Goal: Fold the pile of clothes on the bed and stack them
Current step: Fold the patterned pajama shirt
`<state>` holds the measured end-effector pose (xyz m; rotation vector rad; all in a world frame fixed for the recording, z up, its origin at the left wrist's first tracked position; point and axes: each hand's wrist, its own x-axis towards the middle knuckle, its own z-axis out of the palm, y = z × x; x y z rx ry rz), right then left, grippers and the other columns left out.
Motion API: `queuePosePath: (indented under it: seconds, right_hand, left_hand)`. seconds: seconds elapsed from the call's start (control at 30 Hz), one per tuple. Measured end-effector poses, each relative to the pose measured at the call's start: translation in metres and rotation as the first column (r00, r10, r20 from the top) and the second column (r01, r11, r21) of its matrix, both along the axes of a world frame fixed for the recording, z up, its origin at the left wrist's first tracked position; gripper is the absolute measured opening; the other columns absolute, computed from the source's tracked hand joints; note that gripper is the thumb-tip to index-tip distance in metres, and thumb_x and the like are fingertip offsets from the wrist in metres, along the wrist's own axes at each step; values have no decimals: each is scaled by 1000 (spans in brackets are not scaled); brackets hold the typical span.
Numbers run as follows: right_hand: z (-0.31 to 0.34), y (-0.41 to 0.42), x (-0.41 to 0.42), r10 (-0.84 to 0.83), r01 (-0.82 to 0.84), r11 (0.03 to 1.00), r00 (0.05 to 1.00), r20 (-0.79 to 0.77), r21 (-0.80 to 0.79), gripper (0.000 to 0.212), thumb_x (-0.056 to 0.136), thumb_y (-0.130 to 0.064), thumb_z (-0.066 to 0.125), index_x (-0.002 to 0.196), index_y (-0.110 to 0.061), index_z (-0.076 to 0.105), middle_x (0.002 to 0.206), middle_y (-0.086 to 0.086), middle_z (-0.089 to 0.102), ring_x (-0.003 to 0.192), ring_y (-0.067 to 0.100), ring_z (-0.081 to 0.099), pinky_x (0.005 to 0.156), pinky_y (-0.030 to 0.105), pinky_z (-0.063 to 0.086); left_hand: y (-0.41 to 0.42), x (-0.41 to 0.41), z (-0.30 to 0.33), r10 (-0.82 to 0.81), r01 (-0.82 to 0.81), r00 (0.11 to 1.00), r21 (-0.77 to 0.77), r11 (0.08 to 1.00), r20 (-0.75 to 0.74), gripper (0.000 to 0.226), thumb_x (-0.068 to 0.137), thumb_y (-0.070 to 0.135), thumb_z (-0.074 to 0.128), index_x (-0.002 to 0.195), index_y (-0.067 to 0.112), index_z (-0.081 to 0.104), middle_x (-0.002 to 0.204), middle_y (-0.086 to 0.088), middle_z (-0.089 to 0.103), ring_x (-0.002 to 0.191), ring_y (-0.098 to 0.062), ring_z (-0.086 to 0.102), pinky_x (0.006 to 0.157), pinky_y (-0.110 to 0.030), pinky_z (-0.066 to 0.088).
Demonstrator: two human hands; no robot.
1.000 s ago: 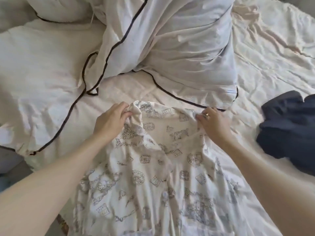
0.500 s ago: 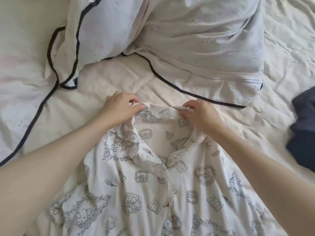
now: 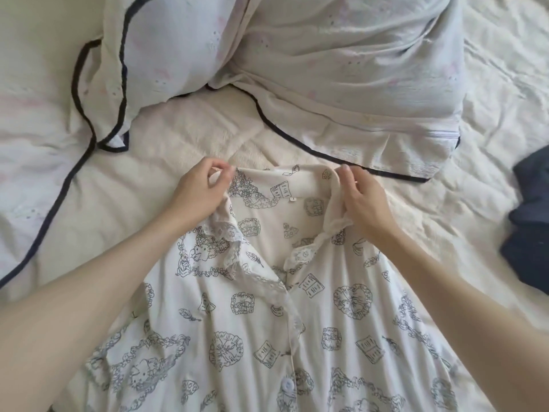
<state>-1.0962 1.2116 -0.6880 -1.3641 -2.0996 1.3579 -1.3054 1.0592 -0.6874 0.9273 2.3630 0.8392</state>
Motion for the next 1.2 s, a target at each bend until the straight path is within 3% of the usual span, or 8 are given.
queuePosePath:
  seconds: [0.13, 0.27, 0.4, 0.53, 0.67, 0.83, 1.03, 1.2]
  right_hand:
    - [-1, 0, 20, -31, 41, 992, 996, 83, -119, 20, 96, -22, 42, 95, -20, 63, 84, -10, 61, 85, 14, 56, 74, 24, 45]
    - [4, 12, 22, 69, -28, 970, 984, 165, -241, 10, 87, -30, 65, 85, -20, 66, 73, -6, 61, 63, 10, 53, 58, 23, 42]
    - [9, 26, 15, -45, 55, 996, 987, 155, -63, 18, 87, -26, 66, 86, -8, 67, 65, -2, 59, 53, 10, 50, 44, 16, 38]
    - [5, 17, 13, 83, -120, 990, 923, 376, 76, 27, 94, -27, 54, 103, -4, 65, 101, 13, 65, 83, 22, 55, 65, 29, 38]
    - [12, -15, 20, -38, -50, 970, 934, 356, 237, 41, 97, -34, 47, 129, -8, 51, 130, 14, 51, 120, 33, 45, 98, 47, 36]
    - [25, -98, 23, 160, -298, 858, 929, 334, 419, 41, 96, -21, 51, 133, -3, 50, 142, 18, 45, 134, 35, 39, 111, 51, 26]
    - [23, -224, 11, 470, -567, 751, 819, 328, 338, 44, 94, -23, 45, 135, -6, 50, 145, 17, 42, 137, 36, 34, 112, 55, 26]
    - [8, -282, 15, 451, -569, 783, 798, 399, 252, 48, 97, -20, 50, 143, -10, 40, 152, 13, 31, 141, 36, 24, 114, 54, 20]
  left_hand:
    - [-33, -7, 0, 54, -52, 998, -37, 998, 39, 16, 97, 36, 46, 103, 25, 55, 83, 15, 56, 79, -7, 53, 62, -8, 33]
    - [-46, -17, 2, 32, -26, 993, -58, 998, 115, 9, 92, 22, 59, 95, 15, 64, 79, 10, 60, 79, -11, 54, 69, -12, 37]
    - [-30, -17, 9, 113, -115, 993, 76, 990, 30, 5, 92, 13, 58, 91, 16, 61, 77, 10, 56, 78, -16, 53, 72, -25, 45]
    - [-30, -10, 9, 46, -43, 998, -61, 997, 52, 30, 93, 29, 58, 118, 12, 59, 98, 4, 60, 92, -17, 56, 80, -27, 41]
    - [-65, -4, 17, 150, -135, 985, -151, 979, 90, 33, 97, 29, 50, 124, 11, 56, 117, -7, 62, 107, -20, 56, 90, -28, 40]
    - [-144, 9, 31, 143, -119, 983, -192, 974, 118, 26, 98, 17, 47, 121, 13, 59, 114, -1, 62, 106, -16, 56, 93, -29, 41]
    - [-221, 32, 31, 162, -105, 968, -276, 955, 192, 20, 93, 20, 56, 112, 16, 62, 102, 6, 63, 91, -6, 57, 74, -15, 41]
    - [-228, 36, 22, 176, -116, 962, -270, 956, 208, 14, 90, 29, 62, 100, 20, 65, 89, 16, 59, 83, 3, 53, 65, -11, 36]
